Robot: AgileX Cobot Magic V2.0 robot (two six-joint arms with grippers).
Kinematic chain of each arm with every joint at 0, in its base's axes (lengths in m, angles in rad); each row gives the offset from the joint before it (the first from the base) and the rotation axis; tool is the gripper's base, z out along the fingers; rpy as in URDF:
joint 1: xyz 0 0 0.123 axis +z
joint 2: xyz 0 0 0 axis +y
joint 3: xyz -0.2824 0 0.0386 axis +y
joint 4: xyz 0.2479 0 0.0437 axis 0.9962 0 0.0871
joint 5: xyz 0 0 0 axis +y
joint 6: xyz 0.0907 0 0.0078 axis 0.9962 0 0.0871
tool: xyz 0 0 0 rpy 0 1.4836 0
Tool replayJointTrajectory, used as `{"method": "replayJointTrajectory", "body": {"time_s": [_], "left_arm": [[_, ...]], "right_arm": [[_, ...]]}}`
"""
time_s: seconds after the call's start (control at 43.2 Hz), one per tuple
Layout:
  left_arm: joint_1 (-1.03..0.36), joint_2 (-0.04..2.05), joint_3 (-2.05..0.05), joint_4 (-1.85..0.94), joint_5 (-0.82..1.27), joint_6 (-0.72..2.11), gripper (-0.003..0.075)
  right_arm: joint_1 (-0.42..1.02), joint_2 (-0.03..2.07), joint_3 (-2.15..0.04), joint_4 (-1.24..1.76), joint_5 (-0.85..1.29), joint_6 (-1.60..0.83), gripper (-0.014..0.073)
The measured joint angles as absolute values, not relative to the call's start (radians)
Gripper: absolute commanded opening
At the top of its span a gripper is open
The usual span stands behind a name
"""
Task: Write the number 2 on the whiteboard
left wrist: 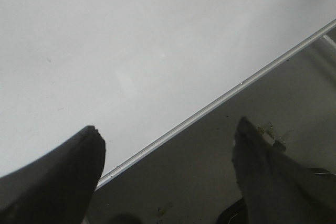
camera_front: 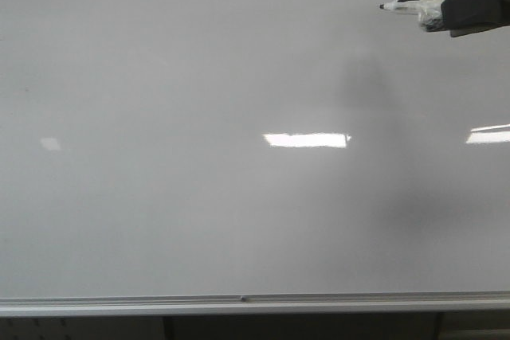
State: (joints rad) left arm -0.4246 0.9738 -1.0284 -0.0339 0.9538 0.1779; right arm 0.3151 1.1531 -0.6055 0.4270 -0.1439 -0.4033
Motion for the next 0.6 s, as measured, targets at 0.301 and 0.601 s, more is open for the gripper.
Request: {"method": "replayJointTrajectory", "body": {"time_s": [0.301,0.601], "left_arm": [[-0.425,0.974,-1.028,-0.034,0.944,0.178,0.0500],[-0.425,0.974,-1.028,-0.034,0.942,0.178,0.0500]], "right_arm": [[0.315,1.280,-0.680,0.412,-0.197,-0.403,0.0017],[0.210,1.319,-0.696,0.404,-0.154,-0.405,0.0017]]}}
